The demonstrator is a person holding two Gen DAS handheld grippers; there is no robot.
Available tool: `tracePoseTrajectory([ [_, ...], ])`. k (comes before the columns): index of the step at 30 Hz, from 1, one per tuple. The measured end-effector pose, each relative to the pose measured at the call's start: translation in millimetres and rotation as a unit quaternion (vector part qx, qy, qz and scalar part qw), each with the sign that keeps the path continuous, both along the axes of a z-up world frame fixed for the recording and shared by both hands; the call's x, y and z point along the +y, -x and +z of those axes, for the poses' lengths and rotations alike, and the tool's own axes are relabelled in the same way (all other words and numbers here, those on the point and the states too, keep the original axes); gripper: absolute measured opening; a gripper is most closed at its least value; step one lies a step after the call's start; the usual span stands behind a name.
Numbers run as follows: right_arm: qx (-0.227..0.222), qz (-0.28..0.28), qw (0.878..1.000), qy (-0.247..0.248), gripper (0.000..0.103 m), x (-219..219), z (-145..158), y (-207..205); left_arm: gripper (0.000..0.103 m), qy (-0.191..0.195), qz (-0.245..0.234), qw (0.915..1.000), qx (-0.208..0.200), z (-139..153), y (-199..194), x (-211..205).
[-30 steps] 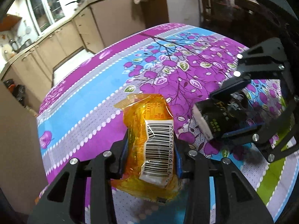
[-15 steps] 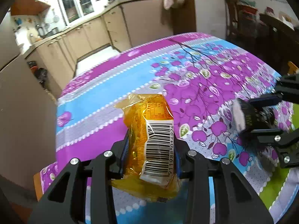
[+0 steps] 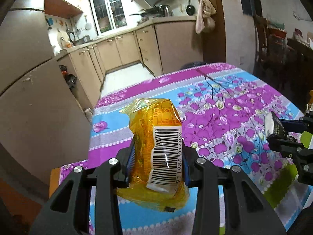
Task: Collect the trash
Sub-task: 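Carry the orange packet and black tissue pack over the white bucket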
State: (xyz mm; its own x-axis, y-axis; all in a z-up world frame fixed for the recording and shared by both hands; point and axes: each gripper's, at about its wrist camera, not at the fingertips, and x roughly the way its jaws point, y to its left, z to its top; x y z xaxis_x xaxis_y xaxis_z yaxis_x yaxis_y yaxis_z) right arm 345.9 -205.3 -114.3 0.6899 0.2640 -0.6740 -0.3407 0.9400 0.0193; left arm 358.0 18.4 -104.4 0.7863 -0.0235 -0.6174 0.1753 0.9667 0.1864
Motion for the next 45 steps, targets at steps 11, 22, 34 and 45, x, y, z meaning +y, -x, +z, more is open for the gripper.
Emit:
tracePoseTrajectory([
  [11,-0.06,-0.058,0.996,-0.008,0.044,-25.4,37.8,42.3,0.036,0.017,0.001,0.9997,-0.019,22.4,31.1,-22.5],
  [22,-0.103,-0.145,0.984,-0.014,0.044,-95.7,76.0,87.8,0.036,0.039,-0.051,0.997,-0.043,55.2,56.9,-104.4],
  [34,-0.129,-0.257,0.958,-0.007,0.044,-218.5,108.7,147.5,0.036,0.075,-0.138,0.9868,-0.038,69.9,77.7,-226.4],
  [45,-0.118,-0.361,0.925,-0.002,0.044,-354.9,130.5,205.7,0.036,0.106,-0.231,0.967,0.001,70.2,98.1,-338.5],
])
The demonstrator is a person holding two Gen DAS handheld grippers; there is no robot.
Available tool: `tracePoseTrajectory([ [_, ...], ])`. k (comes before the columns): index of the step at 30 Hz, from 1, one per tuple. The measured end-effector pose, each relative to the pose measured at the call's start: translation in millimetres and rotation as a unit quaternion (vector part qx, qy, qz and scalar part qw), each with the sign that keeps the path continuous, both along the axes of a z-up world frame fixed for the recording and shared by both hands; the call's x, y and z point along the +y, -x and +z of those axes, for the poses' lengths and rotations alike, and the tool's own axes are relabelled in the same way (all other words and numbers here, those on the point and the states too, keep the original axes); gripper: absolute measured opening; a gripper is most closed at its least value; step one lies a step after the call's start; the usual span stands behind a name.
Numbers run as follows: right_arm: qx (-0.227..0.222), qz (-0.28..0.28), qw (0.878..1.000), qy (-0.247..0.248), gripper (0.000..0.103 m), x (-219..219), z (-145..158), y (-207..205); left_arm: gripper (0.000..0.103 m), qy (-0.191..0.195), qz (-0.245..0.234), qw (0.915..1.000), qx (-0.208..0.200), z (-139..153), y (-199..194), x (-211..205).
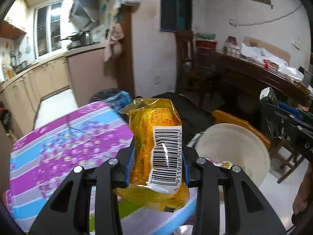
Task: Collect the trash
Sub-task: 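Carry the orange packet and black tissue pack over the white bucket, then open both tools to drop the packet and tissue pack into the bucket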
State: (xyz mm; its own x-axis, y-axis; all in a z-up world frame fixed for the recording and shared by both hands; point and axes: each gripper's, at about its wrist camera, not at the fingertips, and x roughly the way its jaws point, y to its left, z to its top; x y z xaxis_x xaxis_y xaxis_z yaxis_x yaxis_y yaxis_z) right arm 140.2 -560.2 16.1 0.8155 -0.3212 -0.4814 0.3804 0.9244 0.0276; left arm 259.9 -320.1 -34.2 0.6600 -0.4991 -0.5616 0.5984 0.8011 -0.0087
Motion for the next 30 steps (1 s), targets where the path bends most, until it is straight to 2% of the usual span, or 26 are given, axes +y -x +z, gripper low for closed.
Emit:
tracePoseTrajectory([
  [8,0.055,-0.042,0.997,-0.029,0.044,-83.7,-15.7,15.2,0.036,0.004,-0.069,0.9973,0.025,-2.0,12.7,-67.4],
  [14,0.087,-0.047,0.993,-0.06,0.044,-119.1,-35.0,1.0,0.036,0.013,-0.106,0.9923,0.063,-13.3,11.7,-94.5],
  [22,0.149,-0.046,0.98,-0.122,0.044,-148.8,-80.5,-22.8,0.036,-0.042,-0.105,0.9885,0.1,-38.8,5.4,-133.1],
  [30,0.194,-0.044,0.971,-0.135,0.044,-148.5,-109.8,-39.8,0.036,-0.08,-0.1,0.9827,0.134,-62.0,-8.0,-157.9],
])
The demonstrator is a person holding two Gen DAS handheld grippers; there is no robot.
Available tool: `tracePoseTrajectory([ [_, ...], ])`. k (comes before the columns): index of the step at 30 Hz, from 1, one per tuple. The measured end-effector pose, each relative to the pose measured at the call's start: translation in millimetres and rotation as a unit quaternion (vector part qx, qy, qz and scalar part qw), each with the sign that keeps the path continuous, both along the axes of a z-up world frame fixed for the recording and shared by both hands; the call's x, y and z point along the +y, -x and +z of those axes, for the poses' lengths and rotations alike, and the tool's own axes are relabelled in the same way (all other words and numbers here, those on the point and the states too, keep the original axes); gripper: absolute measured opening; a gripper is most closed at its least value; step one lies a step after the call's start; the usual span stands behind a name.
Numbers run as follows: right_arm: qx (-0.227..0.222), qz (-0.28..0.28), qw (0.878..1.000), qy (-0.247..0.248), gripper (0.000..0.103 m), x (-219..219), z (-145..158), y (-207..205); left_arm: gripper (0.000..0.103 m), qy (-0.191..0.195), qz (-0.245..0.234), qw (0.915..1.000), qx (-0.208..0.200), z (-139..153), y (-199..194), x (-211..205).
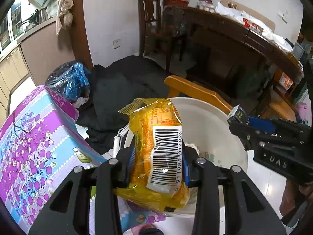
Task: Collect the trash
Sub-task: 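Open both tools to drop the packet and tissue pack into the bucket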
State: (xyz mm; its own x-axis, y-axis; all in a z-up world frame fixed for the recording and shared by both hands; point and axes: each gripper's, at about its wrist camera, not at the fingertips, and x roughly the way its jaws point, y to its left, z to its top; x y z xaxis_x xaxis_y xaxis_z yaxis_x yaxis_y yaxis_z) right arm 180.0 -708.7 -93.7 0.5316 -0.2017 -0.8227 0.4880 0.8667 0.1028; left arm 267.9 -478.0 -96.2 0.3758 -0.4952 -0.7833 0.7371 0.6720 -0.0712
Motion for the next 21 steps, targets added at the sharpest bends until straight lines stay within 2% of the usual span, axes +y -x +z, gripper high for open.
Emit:
tracePoseTrajectory([
  [13,0.025,0.0,1.0,-0.008,0.045,-7.0,-24.2,-13.6,0.037,-0.031,0.005,0.9992,0.024,-21.1,-10.7,-17.1],
  [15,0.027,0.0,1.0,-0.01,0.048,-10.6,-26.9,-11.9,0.043,-0.035,0.009,0.9991,0.023,-22.4,-12.1,-18.4],
  [17,0.025,-0.004,1.0,-0.009,0.051,-11.9,-28.2,-11.5,0.067,-0.034,0.012,0.9992,0.02,-22.0,-13.5,-18.5],
  [21,0.019,-0.01,1.0,-0.01,0.051,-14.6,-29.1,-8.1,0.067,-0.034,0.014,0.9993,0.012,-19.4,-13.5,-17.7],
])
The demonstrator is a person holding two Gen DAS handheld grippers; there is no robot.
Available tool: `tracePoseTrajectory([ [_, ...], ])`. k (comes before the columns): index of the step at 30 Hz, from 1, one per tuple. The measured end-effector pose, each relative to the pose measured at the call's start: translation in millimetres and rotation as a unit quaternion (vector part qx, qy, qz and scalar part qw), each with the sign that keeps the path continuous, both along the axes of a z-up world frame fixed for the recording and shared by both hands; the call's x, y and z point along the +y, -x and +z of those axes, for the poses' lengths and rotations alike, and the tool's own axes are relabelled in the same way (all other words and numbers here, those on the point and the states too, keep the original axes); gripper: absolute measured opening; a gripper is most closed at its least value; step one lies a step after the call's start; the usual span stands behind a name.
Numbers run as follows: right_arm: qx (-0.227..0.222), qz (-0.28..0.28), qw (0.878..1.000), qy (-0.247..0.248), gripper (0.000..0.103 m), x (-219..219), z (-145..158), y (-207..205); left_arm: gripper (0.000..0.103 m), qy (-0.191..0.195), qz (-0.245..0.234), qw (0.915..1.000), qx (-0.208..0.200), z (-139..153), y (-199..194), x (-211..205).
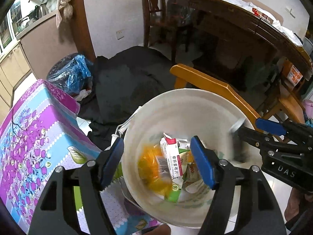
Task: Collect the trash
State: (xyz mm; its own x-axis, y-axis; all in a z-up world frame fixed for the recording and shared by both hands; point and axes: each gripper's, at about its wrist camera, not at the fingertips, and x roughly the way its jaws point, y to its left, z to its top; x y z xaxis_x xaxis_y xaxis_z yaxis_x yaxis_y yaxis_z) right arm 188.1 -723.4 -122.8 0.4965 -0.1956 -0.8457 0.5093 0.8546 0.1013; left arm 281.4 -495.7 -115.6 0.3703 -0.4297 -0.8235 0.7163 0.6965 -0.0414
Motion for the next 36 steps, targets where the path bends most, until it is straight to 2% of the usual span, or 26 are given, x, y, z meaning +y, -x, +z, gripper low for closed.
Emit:
tracePoseTrajectory([
  [14,-0.016,-0.002,1.0,0.009,0.051,6.6,10.3,9.5,0.067,0.003,0.012,0.9999,-0.011,5.9,1.7,10.3],
  [17,-0.035,-0.002,0.999,0.013,0.051,13.0,18.9,20.2,0.067,0.008,0.013,0.9997,-0.016,11.2,5.3,18.5],
  [19,-0.067,0.003,0.997,0.036,0.051,27.2,34.4,37.1,0.068,0.019,0.02,0.9992,-0.028,20.3,8.7,29.6],
  [21,-0.124,0.009,0.989,0.08,0.061,57.1,61.6,66.9,0.079,0.048,0.033,0.9968,-0.055,39.1,17.5,52.8],
  [22,-0.142,0.008,0.985,0.098,0.074,68.7,70.0,79.2,0.09,0.066,0.039,0.9944,-0.072,48.7,23.5,65.4],
  [23,-0.164,0.006,0.979,0.122,0.081,84.6,80.5,94.9,0.098,0.096,0.05,0.9893,-0.098,62.4,33.2,86.7],
  [24,-0.192,0.003,0.971,0.145,0.086,105.1,91.3,114.3,0.098,0.115,0.059,0.9849,-0.115,72.1,41.1,103.0],
  [25,-0.21,0.001,0.965,0.157,0.095,119.0,97.6,127.5,0.098,0.127,0.064,0.982,-0.125,78.7,46.7,115.3],
  [26,-0.235,-0.005,0.956,0.176,0.099,138.2,104.9,146.0,0.098,0.142,0.075,0.9775,-0.137,88.9,56.8,136.7],
  [28,-0.261,-0.016,0.947,0.187,0.099,160.7,112.1,169.7,0.098,0.149,0.085,0.9748,-0.143,102.1,71.6,162.3],
  [31,-0.284,-0.042,0.931,0.226,0.099,210.1,117.4,209.5,0.098,0.153,0.073,0.9681,-0.185,116.4,104.6,195.9],
  [34,-0.302,-0.036,0.927,0.22,0.099,241.0,113.2,241.3,0.098,0.159,0.066,0.9637,-0.204,123.4,135.8,226.6],
  [36,-0.313,-0.045,0.919,0.237,0.099,269.7,106.2,269.8,0.098,0.166,0.06,0.9599,-0.217,122.1,162.2,246.4],
])
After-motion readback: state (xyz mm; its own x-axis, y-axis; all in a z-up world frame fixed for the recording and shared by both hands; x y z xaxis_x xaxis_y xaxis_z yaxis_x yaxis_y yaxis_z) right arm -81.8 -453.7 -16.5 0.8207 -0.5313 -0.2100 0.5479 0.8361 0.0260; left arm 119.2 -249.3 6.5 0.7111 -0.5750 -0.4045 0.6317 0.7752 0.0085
